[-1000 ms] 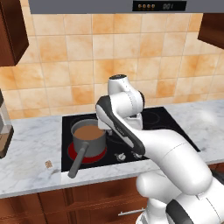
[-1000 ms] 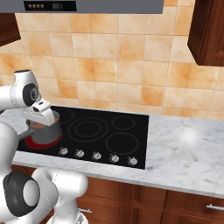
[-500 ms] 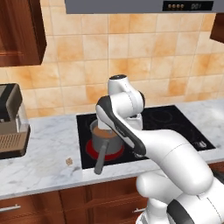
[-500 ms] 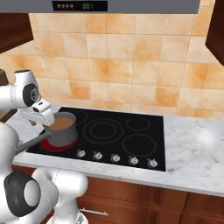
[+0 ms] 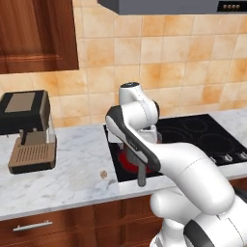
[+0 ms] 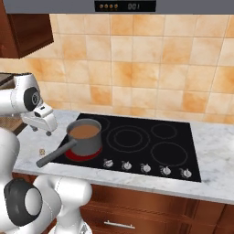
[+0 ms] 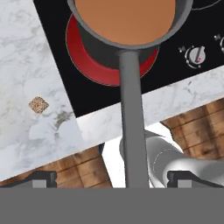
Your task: Pick up the sugar cube(s) and place them in the saucepan with hot chocolate.
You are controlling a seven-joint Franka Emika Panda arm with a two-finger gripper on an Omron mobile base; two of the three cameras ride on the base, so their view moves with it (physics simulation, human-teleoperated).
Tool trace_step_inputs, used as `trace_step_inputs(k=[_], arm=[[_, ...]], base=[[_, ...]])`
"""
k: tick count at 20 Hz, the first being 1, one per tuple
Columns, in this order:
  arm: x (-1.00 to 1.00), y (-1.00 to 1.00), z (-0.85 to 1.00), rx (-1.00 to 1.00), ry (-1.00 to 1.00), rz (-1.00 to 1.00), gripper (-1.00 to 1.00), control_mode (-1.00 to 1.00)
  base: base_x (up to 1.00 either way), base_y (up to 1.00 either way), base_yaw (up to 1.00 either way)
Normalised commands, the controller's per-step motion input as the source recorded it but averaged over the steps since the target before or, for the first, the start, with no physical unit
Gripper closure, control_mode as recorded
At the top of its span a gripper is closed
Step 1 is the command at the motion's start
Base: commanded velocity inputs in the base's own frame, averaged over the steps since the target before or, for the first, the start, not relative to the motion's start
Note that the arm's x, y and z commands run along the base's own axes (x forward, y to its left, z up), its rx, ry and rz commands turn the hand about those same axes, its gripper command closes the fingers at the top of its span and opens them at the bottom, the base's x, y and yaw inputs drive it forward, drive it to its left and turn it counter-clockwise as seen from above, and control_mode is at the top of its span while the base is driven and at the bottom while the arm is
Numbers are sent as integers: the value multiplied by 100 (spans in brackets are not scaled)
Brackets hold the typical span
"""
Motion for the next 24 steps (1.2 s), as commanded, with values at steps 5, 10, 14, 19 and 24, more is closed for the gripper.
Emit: trace_step_inputs(k=[5,10,14,19,24], arm=[[0,0,0,0,0,0,-100,100],[0,0,0,0,1,0,-100,-100],[7,5,0,0,0,1,-100,-100],[65,23,0,0,21,17,-100,-100],[60,31,-4,-2,20,25,-100,-100]], base=[[-11,33,0],[-1,25,-1],[0,0,0],[0,0,0],[0,0,0]])
